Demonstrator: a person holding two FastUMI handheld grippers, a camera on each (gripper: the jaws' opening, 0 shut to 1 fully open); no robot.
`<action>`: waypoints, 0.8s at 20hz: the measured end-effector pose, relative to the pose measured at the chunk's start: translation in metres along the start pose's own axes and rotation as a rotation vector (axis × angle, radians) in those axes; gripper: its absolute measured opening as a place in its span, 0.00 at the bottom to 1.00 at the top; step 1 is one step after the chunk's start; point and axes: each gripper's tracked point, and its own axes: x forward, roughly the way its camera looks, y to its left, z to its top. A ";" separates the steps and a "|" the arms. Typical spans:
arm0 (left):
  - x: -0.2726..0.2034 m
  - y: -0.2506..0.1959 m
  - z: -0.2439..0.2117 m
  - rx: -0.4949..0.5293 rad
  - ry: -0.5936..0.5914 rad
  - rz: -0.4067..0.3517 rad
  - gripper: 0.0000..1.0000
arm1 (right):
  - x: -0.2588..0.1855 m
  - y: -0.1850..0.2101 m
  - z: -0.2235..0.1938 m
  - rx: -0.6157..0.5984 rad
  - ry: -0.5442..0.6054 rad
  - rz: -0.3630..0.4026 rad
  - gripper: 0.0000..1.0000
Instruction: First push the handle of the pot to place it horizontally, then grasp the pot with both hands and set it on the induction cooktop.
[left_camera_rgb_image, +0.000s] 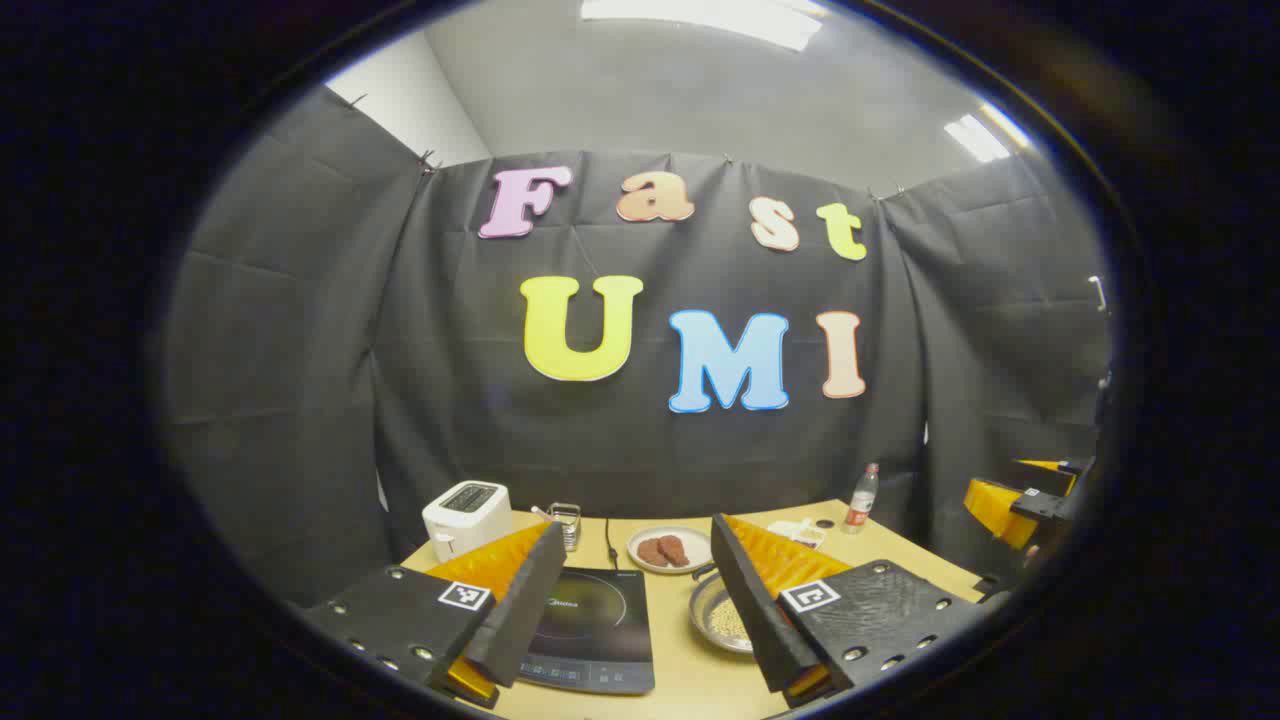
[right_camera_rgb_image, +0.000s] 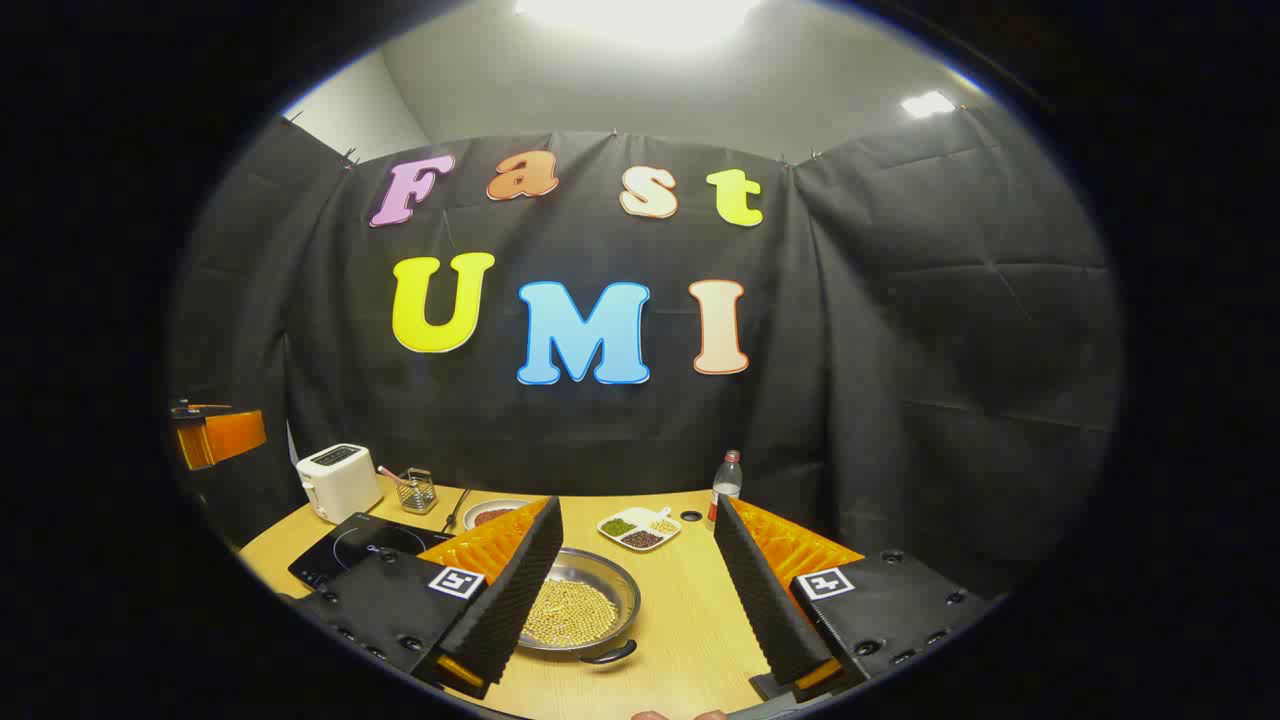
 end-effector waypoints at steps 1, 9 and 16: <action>0.000 -0.002 0.000 0.005 0.000 -0.006 0.87 | -0.001 -0.001 0.000 -0.001 0.001 0.001 0.97; -0.004 -0.004 0.001 0.029 -0.012 -0.011 0.89 | 0.001 -0.001 0.006 -0.001 -0.019 -0.002 0.96; -0.007 0.005 -0.003 0.028 -0.016 -0.002 0.89 | 0.001 0.011 0.007 -0.012 -0.016 0.020 0.98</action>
